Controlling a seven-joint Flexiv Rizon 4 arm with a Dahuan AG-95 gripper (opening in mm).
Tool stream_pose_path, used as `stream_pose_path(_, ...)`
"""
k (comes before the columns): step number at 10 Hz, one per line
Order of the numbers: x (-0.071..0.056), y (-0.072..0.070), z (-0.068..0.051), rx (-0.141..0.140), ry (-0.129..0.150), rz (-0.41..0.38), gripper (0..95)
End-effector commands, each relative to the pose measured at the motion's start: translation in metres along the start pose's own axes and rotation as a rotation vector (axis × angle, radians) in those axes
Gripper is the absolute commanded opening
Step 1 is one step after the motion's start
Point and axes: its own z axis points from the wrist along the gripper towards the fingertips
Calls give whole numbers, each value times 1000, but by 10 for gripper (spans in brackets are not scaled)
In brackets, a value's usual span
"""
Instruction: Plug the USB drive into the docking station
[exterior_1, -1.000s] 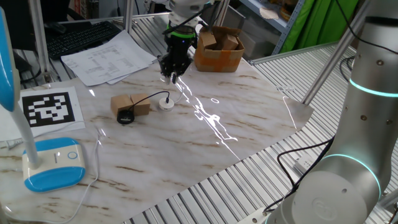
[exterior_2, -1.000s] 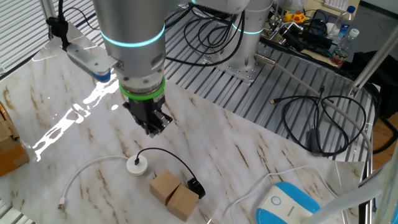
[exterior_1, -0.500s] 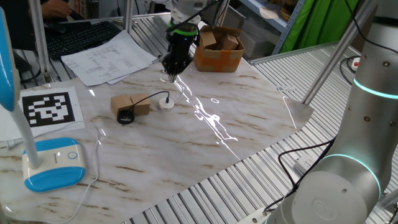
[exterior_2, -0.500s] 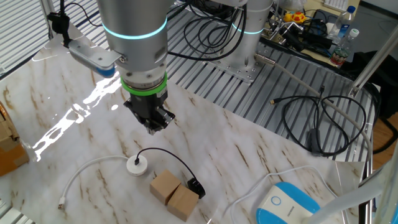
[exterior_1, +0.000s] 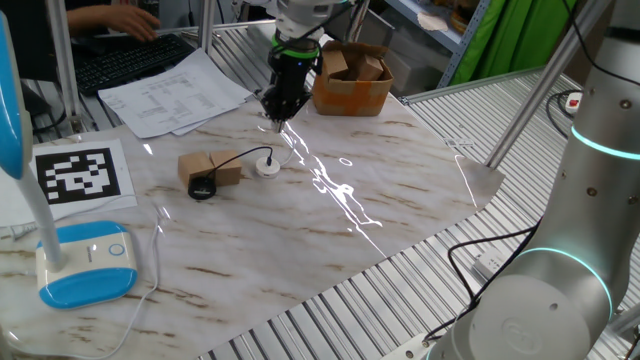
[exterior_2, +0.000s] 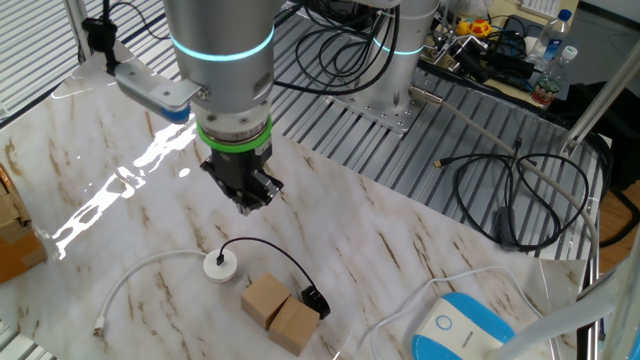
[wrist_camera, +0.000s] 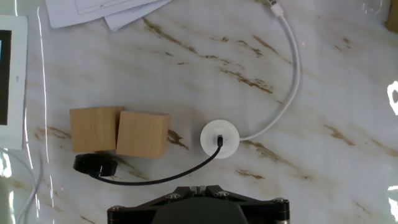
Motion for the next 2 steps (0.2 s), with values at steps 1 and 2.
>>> stream_pose_path(1, 3, 0, -1, 2, -2, 8, 0)
stream_pose_path(2, 4, 0, -1, 4, -1, 11, 0)
